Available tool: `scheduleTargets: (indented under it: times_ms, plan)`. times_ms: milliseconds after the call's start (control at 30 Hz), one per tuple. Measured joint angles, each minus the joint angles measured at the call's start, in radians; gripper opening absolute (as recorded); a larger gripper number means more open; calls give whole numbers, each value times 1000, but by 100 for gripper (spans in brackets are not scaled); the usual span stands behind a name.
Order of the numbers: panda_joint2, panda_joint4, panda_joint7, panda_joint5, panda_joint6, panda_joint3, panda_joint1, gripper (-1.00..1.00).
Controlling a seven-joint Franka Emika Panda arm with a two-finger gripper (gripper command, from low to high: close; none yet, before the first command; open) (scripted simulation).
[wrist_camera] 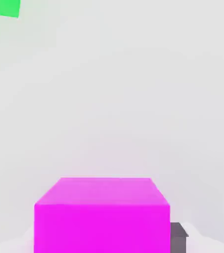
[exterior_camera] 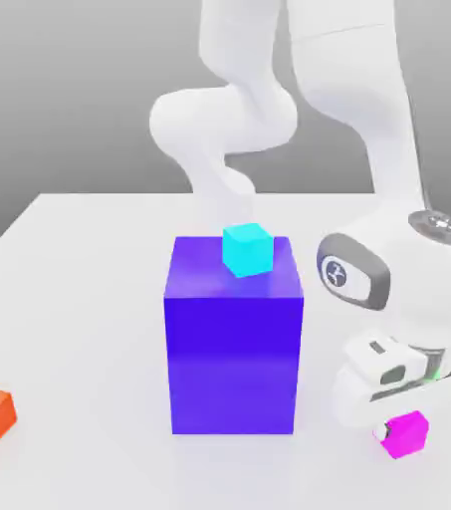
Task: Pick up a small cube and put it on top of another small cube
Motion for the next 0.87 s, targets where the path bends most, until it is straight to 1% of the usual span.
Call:
scheduleTargets:
  times_ms: [133, 167, 600, 667, 733, 767, 867]
  plan:
    - [-135, -30, -74, 97, -102, 68, -48, -100]
    - [-145, -16, -102, 107, -127, 78, -52, -100]
    - [38, 444, -540, 44, -433, 181, -49, -100]
    - [90, 484, -562, 19, -424, 173, -33, -100]
    - [157, 498, -550, -14, -374, 147, -11, -100]
    - [178, 502, -545, -24, -357, 137, -3, 100]
    - [178, 502, -545, -24, -357, 137, -3, 100]
